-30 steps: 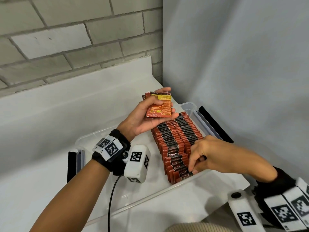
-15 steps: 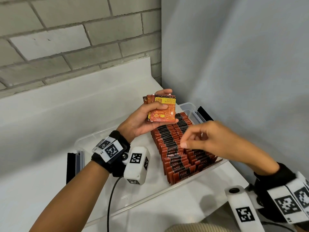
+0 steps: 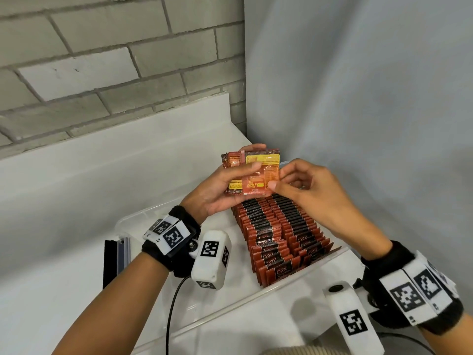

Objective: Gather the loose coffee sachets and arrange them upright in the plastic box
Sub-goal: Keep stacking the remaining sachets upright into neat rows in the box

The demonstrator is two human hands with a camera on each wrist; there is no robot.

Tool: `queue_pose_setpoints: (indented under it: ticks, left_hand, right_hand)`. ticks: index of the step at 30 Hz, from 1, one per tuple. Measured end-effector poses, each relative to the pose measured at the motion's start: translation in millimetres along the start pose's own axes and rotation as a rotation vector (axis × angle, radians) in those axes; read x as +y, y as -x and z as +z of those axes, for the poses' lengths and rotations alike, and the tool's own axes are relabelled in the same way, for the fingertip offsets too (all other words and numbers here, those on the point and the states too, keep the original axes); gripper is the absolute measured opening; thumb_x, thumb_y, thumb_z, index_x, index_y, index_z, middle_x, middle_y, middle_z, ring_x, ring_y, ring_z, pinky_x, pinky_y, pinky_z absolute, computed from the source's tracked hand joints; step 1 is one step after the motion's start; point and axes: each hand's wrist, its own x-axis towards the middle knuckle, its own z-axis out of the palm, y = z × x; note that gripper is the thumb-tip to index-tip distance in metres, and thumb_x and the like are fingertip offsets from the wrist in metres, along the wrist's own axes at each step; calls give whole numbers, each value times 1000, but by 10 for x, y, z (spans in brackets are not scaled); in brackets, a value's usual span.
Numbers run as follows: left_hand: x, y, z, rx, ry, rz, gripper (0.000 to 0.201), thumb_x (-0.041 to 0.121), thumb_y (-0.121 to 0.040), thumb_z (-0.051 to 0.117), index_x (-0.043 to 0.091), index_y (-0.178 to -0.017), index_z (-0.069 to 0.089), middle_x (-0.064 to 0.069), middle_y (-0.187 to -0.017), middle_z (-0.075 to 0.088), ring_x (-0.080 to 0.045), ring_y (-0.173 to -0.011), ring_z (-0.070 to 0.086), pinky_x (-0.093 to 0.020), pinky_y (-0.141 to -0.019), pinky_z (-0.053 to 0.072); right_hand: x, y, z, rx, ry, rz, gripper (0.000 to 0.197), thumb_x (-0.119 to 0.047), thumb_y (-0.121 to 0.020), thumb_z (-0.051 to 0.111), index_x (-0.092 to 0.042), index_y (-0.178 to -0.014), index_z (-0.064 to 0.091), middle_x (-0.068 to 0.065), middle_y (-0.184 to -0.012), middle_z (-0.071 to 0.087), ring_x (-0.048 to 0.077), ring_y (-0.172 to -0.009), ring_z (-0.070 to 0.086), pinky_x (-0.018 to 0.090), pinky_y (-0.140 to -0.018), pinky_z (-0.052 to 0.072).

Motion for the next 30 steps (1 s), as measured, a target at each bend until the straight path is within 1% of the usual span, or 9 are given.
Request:
queue_pose_setpoints:
  ticks: [3,5,7,9,13,16,18,25,30]
  left_hand:
    - [18,21,25,26,55,-69,73,39,-51,92,10,-113,68,-17,-113,69,-28,-100,68,-39,-74,58]
    - [18,18,23,42,77,-73,84,48,-51,89,9,-121,63,-18,-117,65,-28,-102,67,-40,-74,58]
    - [22,10,24,63,110,-84,95,52,-52,88,11,-130,54,-18,-115,62,-27,-100,65,-41,-74,57]
    - [24,2,18,48,134,-67,85,52,-55,87,14,-125,58,-17,-105,61,-26,-92,66,-42,-74,57]
    - [15,17,10,2,114,-23,62,32,-62,88,15,-117,64,-18,-113,65,-30,-99,67,-42,-76,58]
    - [4,24,2,-27,55,17,63,7,-61,84,17,-120,62,-17,-115,64,-32,-104,66,-42,-85,56]
    - [0,23,-7,-23,24,37,65,-6,-65,71,17,-125,57,-15,-114,64,-30,-103,66,-40,-84,56]
    - [5,38,15,-49,-19,31,68,-3,-64,65,20,-126,53,-12,-109,64,-27,-96,67,-38,-77,56]
    - [-18,22,-10,-78,-46,23,71,-3,-61,75,21,-125,55,-14,-112,63,-31,-102,64,-41,-84,55]
  right_hand:
    - [-23,10,-31,83,-126,-21,15,-25,-81,73,-21,-90,61,0,-79,72,11,-69,66,30,-72,54]
    - [-40,19,-59,146,-198,-50,14,-20,-82,72,-19,-92,61,1,-81,72,14,-67,68,31,-69,55]
    - [-47,25,-90,209,-239,-86,13,-17,-82,72,-20,-91,63,0,-85,73,15,-72,71,31,-69,57]
    - [-48,39,-109,243,-220,-129,12,-14,-81,73,-20,-89,66,-5,-86,73,11,-79,72,24,-73,56]
    - [-13,52,-77,218,-235,-146,19,1,-80,71,-17,-87,69,-3,-92,74,7,-90,70,21,-84,54]
    - [22,56,-41,172,-214,-155,27,2,-79,72,-23,-86,69,0,-101,70,8,-94,69,27,-87,54]
    - [33,61,-28,136,-193,-137,28,4,-80,69,-23,-87,69,-2,-104,70,7,-95,69,25,-86,55]
    - [0,27,-116,120,-214,-17,4,-15,-84,69,-19,-86,70,-4,-87,73,9,-83,69,22,-71,57]
    - [27,-9,-176,11,-266,53,14,-9,-82,69,-14,-95,65,5,-80,71,11,-71,68,21,-68,57]
